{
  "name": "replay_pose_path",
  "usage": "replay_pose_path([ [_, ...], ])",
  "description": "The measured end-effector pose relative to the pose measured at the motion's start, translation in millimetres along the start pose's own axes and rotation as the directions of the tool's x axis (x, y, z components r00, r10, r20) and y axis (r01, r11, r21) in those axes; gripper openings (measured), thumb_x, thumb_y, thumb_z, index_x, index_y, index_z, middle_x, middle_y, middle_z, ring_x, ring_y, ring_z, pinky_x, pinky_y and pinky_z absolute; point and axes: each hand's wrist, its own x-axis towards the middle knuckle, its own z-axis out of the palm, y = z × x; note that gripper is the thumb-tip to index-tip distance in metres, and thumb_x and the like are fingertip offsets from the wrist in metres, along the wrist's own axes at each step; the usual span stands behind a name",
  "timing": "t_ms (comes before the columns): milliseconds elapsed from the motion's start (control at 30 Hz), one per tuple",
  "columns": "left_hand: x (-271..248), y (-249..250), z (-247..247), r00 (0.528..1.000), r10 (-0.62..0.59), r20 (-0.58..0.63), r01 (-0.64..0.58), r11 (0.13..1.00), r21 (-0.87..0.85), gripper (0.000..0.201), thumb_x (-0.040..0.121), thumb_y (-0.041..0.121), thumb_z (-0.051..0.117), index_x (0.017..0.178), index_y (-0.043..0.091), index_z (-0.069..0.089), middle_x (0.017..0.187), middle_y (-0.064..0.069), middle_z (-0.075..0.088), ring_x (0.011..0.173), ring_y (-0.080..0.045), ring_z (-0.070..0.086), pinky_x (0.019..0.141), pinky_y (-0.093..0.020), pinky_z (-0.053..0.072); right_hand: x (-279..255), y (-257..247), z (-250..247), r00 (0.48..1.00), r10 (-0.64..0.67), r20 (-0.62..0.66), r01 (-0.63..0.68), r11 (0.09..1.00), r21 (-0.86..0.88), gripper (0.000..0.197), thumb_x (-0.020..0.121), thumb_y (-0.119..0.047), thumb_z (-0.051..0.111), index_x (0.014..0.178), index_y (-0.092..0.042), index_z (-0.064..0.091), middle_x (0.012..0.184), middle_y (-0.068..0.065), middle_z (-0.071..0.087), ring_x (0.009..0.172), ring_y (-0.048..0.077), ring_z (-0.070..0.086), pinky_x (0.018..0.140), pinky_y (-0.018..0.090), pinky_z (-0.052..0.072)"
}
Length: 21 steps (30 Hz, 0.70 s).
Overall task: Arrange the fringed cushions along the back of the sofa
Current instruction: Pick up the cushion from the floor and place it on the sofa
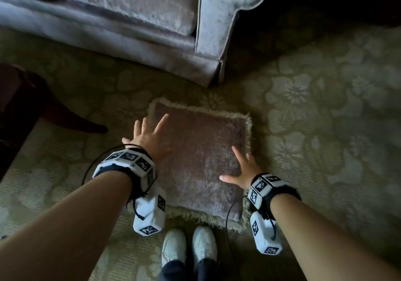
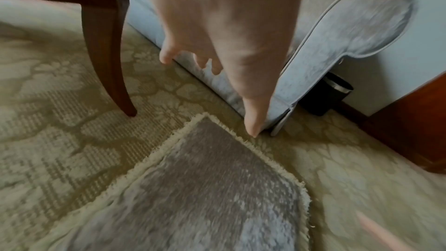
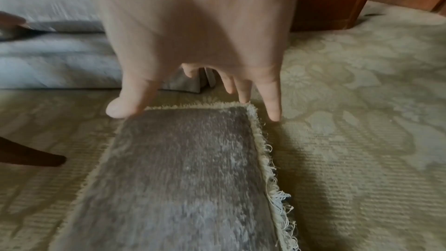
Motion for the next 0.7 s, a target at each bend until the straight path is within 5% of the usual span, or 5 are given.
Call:
replay_pose_path([
  [233, 88.1, -18.4, 65.6, 0.999, -0.039, -0.011, 0.04, 0.996, 0.075, 0.097, 0.074, 0.068, 0.054, 0.138, 0.053, -0.018, 0.158, -0.005, -0.008, 0.145, -0.025, -0.012, 0.11, -0.063, 0.014, 108.6, 40.9, 45.4, 0.996, -0.004, -0.084, 0.008, 0.999, 0.04, 0.104, 0.075, -0.057, 0.064, 0.143, -0.043, -0.014, 0.157, 0.012, -0.017, 0.146, 0.029, -0.005, 0.116, 0.045, 0.017],
  [433, 152.1, -16.9, 110.3, 1.0, 0.002, 0.012, -0.003, 0.995, 0.104, 0.098, 0.067, 0.077, 0.05, 0.133, 0.059, -0.021, 0.157, -0.006, -0.017, 0.144, -0.027, -0.016, 0.111, -0.063, 0.012, 178.5, 54.8, 67.0, 0.981, 0.009, -0.192, -0.005, 1.0, 0.018, 0.103, 0.073, -0.063, 0.061, 0.14, -0.051, -0.016, 0.157, 0.005, -0.019, 0.146, 0.03, -0.006, 0.112, 0.051, 0.027],
  [600, 183.4, -13.4, 147.0, 0.998, 0.064, 0.028, -0.066, 0.996, 0.057, 0.101, 0.065, 0.073, 0.057, 0.134, 0.059, -0.016, 0.155, -0.007, -0.023, 0.142, -0.03, -0.02, 0.112, -0.063, 0.012, 219.9, 62.7, 85.8, 0.973, 0.012, -0.229, -0.041, 0.991, -0.124, 0.103, 0.067, -0.074, 0.055, 0.139, -0.053, -0.016, 0.156, 0.004, -0.02, 0.144, 0.034, -0.012, 0.114, 0.052, 0.014],
  [700, 192.1, -27.3, 169.1, 0.997, 0.041, 0.062, -0.043, 0.999, 0.025, 0.102, 0.066, 0.071, 0.059, 0.138, 0.055, -0.012, 0.154, -0.006, -0.027, 0.141, -0.032, -0.022, 0.114, -0.056, 0.009, 235.5, 70.3, 96.8, 0.972, 0.03, -0.231, -0.054, 0.994, -0.097, 0.104, 0.065, -0.075, 0.056, 0.133, -0.057, -0.02, 0.155, 0.003, -0.026, 0.144, 0.035, -0.009, 0.113, 0.053, 0.025],
])
